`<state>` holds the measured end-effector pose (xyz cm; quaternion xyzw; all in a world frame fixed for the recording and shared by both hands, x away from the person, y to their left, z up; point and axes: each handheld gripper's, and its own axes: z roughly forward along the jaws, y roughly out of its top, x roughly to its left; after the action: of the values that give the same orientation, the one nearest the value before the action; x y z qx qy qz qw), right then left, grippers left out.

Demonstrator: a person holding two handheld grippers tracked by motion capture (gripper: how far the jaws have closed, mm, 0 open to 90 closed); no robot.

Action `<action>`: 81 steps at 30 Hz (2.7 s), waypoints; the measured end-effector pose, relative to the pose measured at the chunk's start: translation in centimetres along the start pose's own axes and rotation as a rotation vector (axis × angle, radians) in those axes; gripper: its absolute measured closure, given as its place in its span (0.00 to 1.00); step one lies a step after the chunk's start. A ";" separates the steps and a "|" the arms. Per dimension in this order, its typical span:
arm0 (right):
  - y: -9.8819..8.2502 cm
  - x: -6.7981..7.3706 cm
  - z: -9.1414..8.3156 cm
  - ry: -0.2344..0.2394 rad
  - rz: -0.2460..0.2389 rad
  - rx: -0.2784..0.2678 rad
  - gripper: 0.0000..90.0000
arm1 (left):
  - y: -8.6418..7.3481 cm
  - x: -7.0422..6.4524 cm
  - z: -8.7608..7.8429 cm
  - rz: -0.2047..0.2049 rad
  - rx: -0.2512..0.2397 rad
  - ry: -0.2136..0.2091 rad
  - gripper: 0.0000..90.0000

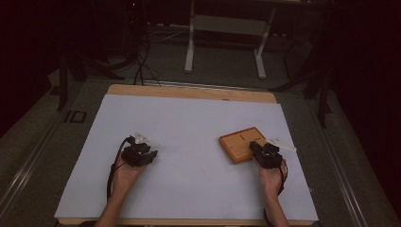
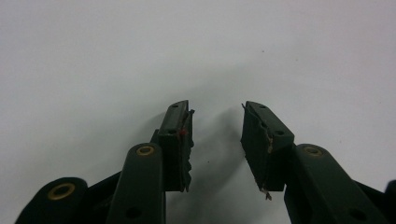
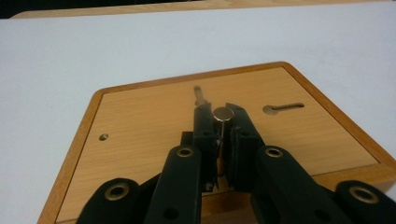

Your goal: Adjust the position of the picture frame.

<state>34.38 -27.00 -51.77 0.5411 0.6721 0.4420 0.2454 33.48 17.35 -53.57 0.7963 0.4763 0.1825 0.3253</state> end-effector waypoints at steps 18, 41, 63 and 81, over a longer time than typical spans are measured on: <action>0.7 2.0 -0.8 0.097 -0.142 -0.090 0.94 | 0.0 -0.2 0.0 0.016 0.001 0.012 0.68; 1.2 7.0 0.1 0.325 -0.249 -0.083 0.94 | 0.0 -0.1 0.0 0.013 -0.005 0.023 0.67; -0.4 10.4 0.5 0.524 -0.344 -0.030 0.94 | 0.6 -1.4 0.3 0.040 -0.032 -0.064 0.70; -2.4 8.3 0.8 0.367 -0.345 0.063 0.93 | 2.1 -7.5 2.3 0.171 -0.001 -0.246 0.84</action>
<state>31.33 -18.97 -53.01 0.3364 0.8013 0.4631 0.1742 32.57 9.29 -53.66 0.8501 0.3632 0.1107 0.3650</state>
